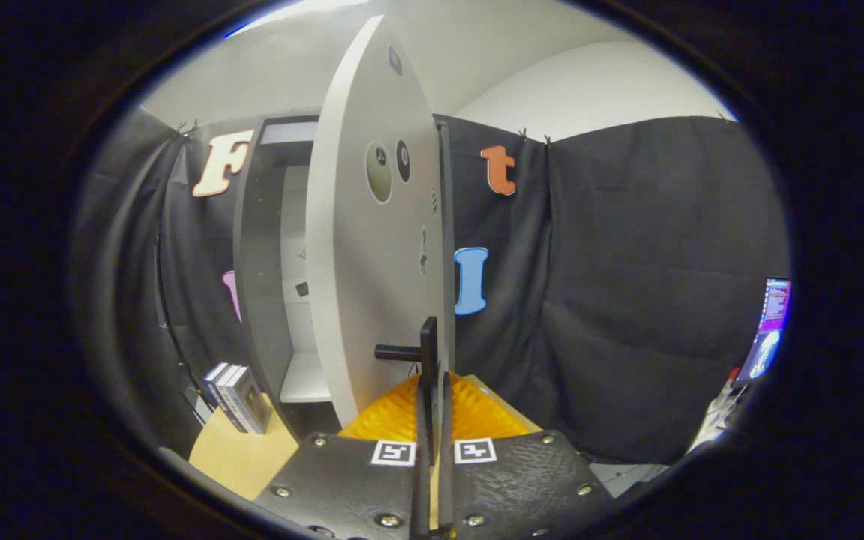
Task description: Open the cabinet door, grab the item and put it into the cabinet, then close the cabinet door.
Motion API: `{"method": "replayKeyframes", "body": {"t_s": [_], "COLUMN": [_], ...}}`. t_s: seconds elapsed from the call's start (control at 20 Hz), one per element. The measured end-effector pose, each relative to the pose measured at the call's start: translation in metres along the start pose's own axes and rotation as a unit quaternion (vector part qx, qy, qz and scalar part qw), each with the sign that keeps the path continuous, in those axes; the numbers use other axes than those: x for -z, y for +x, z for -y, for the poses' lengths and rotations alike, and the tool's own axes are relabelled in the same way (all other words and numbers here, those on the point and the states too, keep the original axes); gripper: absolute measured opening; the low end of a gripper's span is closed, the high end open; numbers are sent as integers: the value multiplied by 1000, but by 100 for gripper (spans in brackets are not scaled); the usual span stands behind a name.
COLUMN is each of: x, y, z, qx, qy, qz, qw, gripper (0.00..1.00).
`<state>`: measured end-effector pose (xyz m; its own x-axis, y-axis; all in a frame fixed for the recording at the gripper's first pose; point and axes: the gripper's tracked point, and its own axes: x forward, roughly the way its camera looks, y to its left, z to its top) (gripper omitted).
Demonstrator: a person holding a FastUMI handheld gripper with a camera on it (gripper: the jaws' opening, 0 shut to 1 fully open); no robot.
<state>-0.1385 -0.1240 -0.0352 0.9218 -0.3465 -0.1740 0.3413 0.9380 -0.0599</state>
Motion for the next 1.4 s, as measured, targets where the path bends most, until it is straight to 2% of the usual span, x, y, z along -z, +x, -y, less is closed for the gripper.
{"method": "replayKeyframes", "body": {"t_s": [0.1,0.25,0.35,0.65,0.9,1.2,1.4], "x": [-2,-1,1,8,9,13,12], "y": [1,2,6,6,-1,-17,-20], "z": [7,6,12,66,92,129,119], "qx": [-22,-84,-93,-39,-11,55,46], "qy": [21,79,97,64,61,29,38], "qz": [-7,-18,-17,-11,-5,3,12], "qw": [1000,993,991,997,998,998,998], "gripper": [5,5,5,7,9,8,9]}}
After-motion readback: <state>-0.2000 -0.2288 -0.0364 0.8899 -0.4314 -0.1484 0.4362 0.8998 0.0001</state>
